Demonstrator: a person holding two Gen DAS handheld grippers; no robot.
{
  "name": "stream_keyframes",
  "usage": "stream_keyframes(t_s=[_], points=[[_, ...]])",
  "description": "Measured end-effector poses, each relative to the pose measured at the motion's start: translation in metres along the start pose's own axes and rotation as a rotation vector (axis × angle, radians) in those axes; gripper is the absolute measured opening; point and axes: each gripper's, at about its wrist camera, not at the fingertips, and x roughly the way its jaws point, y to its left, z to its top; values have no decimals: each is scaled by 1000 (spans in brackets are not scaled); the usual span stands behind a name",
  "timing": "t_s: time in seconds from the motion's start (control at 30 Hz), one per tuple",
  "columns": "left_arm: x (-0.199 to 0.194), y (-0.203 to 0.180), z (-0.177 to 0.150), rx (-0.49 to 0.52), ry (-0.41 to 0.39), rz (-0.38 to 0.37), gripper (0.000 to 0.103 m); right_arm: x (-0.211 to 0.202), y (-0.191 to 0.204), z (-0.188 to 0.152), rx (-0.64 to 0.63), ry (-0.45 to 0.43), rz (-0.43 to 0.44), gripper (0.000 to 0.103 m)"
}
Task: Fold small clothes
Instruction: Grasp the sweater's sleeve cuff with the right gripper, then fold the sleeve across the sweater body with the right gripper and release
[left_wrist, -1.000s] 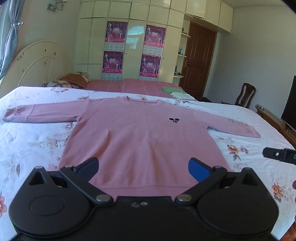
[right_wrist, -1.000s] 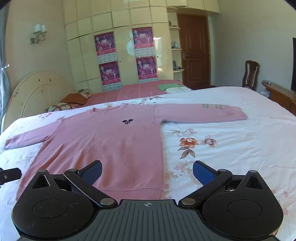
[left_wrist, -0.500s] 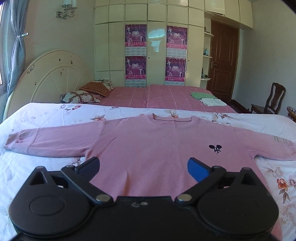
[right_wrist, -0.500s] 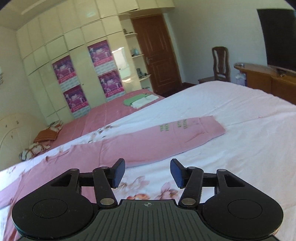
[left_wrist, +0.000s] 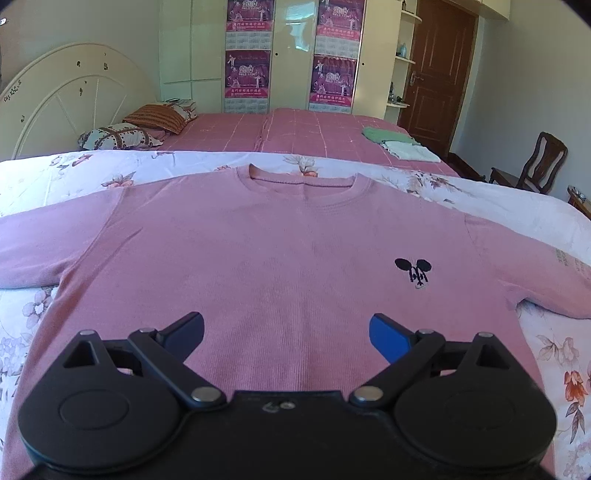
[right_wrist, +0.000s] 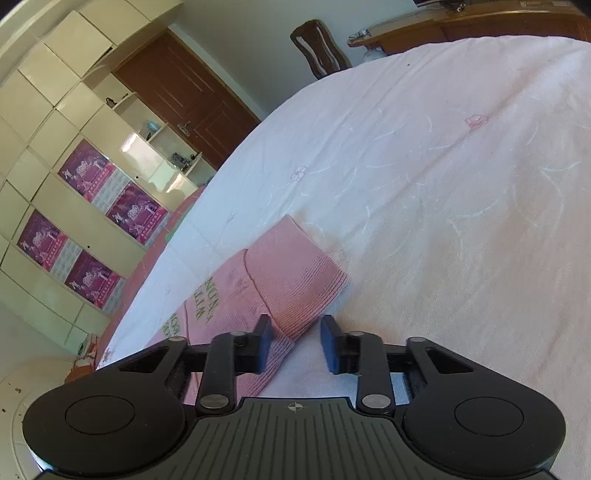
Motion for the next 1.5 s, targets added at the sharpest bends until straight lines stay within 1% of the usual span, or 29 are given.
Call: stream_keyframes(t_s=[0.13,0.2,0.27,0.3,0.33,0.37,0.43,0.53,0.7,0.73,0.77,0.8,0.83,0.87,0.9,0.93,0.97,1.0,1.03,1.07,1.1,1.17,1.27,1.3,1.33,1.37,1.4,1.43,1.5], points=[[11,-3,0,-9,30,15,96,-2,-2,12,2,0,18,24],[13,-2,0,-17,47,18,96,-6,-3,11,6,1,9,24],[13,-1,1,-19,47,18,96,-16,-4,11,8,3,-8,25],[14,-2,2,-17,47,23,97,-20,-7,11,30,-4,-10,30],[15,-1,4,-17,48,27,98,-27,-12,10,57,-20,-4,42],[16,-1,4,-19,50,30,98,-34,-15,10,76,-41,-4,44],[18,0,5,-27,54,34,98,-38,-20,11,88,-64,-23,45],[24,-3,4,-30,65,39,99,-42,-26,8,102,-70,0,45],[28,-3,3,-29,74,38,99,-33,-27,7,117,-41,82,45],[28,-2,4,-34,74,35,99,-34,-28,7,115,-40,85,41],[27,-1,4,-37,71,34,99,-35,-28,8,101,-33,85,30],[26,0,5,-37,65,35,99,-35,-29,9,81,-14,74,6],[25,1,7,-33,59,37,99,-33,-26,13,58,-9,59,7],[24,2,7,-28,54,39,99,-41,-23,15,30,-34,64,7],[24,2,7,-19,48,45,99,-51,-15,15,-28,-75,76,7],[24,4,7,-12,47,52,99,-62,-5,15,-113,-128,94,6],[25,6,7,-10,53,58,99,-68,4,12,-236,-176,69,6],[25,9,7,-15,58,58,98,-59,9,8,-348,-163,-61,6],[24,12,7,-21,57,52,98,-42,3,8,-353,-85,-159,6],[22,16,7,-23,53,48,99,-39,-7,11,-293,-62,-145,6],[21,19,6,-22,53,50,99,-43,-9,12,-286,-72,-130,6],[19,26,4,-17,59,58,101,-53,0,7,-344,-89,-137,6],[19,42,-1,-22,87,64,101,-52,15,-2,-359,-62,-173,6],[17,49,-2,-20,88,61,97,-51,22,-4,-349,-60,-173,6],[16,56,-3,-19,82,67,91,-53,31,-8,-350,-65,-152,6],[15,63,-4,-19,76,81,89,-57,40,-14,-363,-67,-127,6],[14,71,-4,-23,71,85,85,-56,54,-20,-387,-66,-98,6],[14,79,-4,-29,68,85,79,-52,71,-25,-414,-61,-68,6],[16,96,-2,-39,62,82,72,-41,110,-47,-457,-30,-12,6]])
